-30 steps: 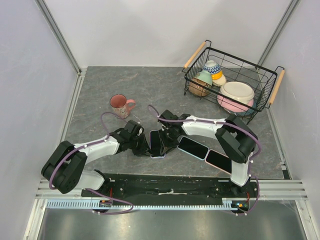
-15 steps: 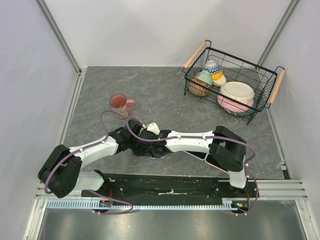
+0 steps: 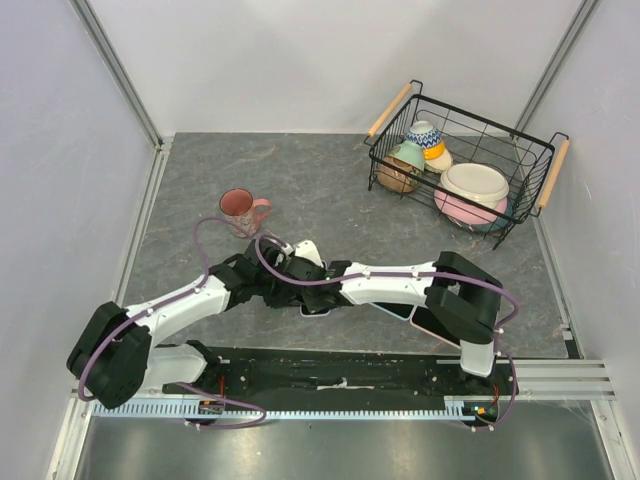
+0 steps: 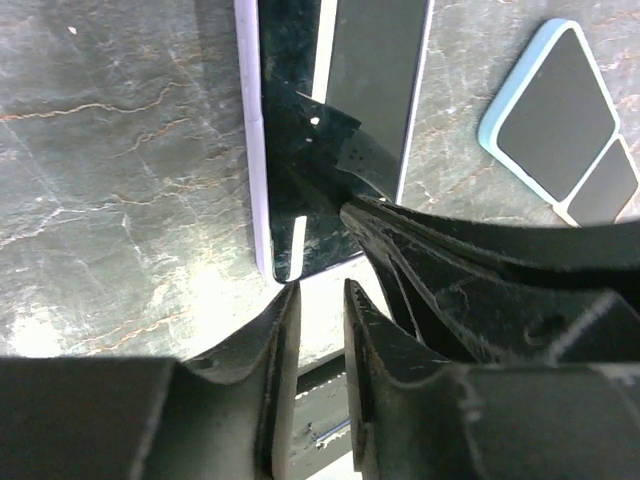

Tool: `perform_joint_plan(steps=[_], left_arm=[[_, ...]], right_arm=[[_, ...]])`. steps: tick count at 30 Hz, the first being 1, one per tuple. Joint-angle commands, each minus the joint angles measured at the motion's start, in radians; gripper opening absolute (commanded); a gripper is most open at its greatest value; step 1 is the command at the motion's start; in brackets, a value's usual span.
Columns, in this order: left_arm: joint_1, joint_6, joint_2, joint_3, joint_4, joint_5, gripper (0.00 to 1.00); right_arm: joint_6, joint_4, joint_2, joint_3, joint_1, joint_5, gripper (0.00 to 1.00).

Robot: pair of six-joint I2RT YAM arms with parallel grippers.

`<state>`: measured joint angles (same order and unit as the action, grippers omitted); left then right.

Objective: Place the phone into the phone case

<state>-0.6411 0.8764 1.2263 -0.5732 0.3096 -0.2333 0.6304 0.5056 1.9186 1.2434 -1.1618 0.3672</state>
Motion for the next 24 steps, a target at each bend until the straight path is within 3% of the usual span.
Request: perform_joint_plan(steps=[1,4,6,9,11,19,24], left_arm=[[-0.014,-0.019,-0.083,-0.047,-0.075,0.008,0.34],[-0.014,-0.024,-0.113,-0.040,-0.055,0.035,0.43],[-0.012,-0.025,-0.136,-0.034,-0.047,0.048,0.46],[-0.011,-0.020,-0.171,-0.005,-0.049,0.055,0.52],[-0.009,-0.017,-0.189,0.009,-0.056,0.055,0.53],[0.006,-0.013,-0.222,0.064,-0.066,0.019,0.60],[0.035,-0.005,-0.202,0.111,-0.112,-0.041,0.60]], right_arm=[[-0.043,0.060,0.073,-0.128,0.040,-0.148,0.07],[-0.043,0.051,-0.025,-0.127,0.065,-0.171,0.13],[-0.043,0.040,-0.093,-0.150,0.094,-0.189,0.15],[-0.044,0.004,-0.168,-0.208,0.152,-0.253,0.28],[-0.044,-0.050,-0.228,-0.277,0.210,-0.332,0.29],[-0.023,-0.209,-0.392,-0.472,0.407,-0.583,0.68],[-0.002,-0.282,-0.371,-0.502,0.433,-0.686,0.72]])
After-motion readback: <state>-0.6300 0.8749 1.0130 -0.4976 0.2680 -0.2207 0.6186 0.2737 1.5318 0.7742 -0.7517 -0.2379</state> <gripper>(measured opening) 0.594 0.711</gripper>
